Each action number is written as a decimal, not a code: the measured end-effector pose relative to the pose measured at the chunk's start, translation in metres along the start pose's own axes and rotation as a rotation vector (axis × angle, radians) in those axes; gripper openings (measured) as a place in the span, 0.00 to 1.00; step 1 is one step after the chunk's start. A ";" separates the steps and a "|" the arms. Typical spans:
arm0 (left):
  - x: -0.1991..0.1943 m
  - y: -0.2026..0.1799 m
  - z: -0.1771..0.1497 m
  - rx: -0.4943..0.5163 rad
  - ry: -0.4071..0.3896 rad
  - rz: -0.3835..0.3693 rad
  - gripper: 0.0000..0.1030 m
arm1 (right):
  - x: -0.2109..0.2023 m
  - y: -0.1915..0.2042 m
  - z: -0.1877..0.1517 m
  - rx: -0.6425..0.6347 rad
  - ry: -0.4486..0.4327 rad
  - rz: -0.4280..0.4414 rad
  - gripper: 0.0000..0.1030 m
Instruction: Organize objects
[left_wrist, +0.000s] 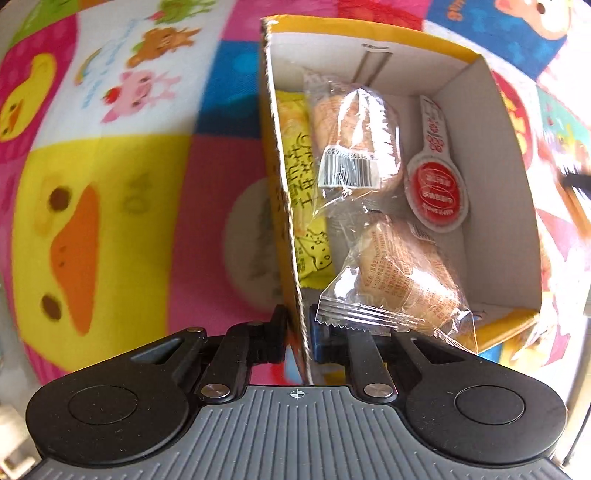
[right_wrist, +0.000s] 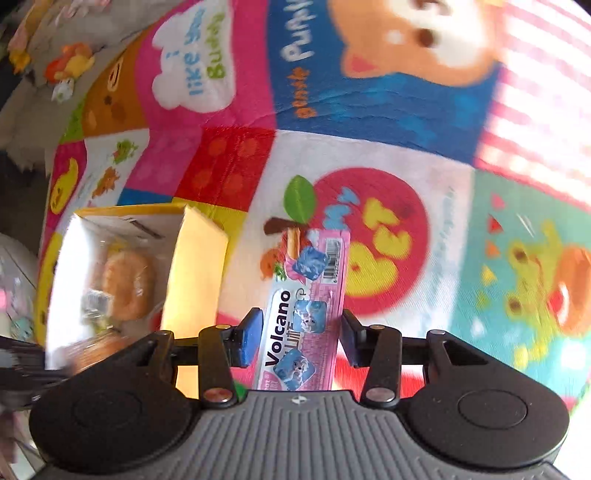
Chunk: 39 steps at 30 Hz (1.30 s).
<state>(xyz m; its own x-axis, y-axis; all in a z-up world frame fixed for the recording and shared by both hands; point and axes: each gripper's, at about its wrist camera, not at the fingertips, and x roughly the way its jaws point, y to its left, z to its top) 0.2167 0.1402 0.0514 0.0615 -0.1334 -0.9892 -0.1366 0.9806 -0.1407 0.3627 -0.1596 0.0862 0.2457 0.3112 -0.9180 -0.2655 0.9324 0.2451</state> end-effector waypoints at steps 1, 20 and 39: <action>0.001 -0.004 0.005 0.014 -0.005 -0.006 0.14 | -0.012 -0.003 -0.009 0.042 -0.004 0.002 0.40; -0.015 -0.012 0.031 0.274 -0.058 -0.045 0.16 | -0.135 0.060 -0.177 0.176 -0.038 -0.250 0.62; -0.014 -0.023 0.042 0.276 -0.027 -0.017 0.16 | 0.023 0.068 -0.210 -0.014 0.266 -0.262 0.33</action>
<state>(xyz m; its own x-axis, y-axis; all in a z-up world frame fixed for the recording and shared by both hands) 0.2600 0.1258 0.0698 0.0880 -0.1497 -0.9848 0.1392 0.9808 -0.1366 0.1547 -0.1280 0.0165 0.0565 0.0024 -0.9984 -0.2394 0.9709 -0.0112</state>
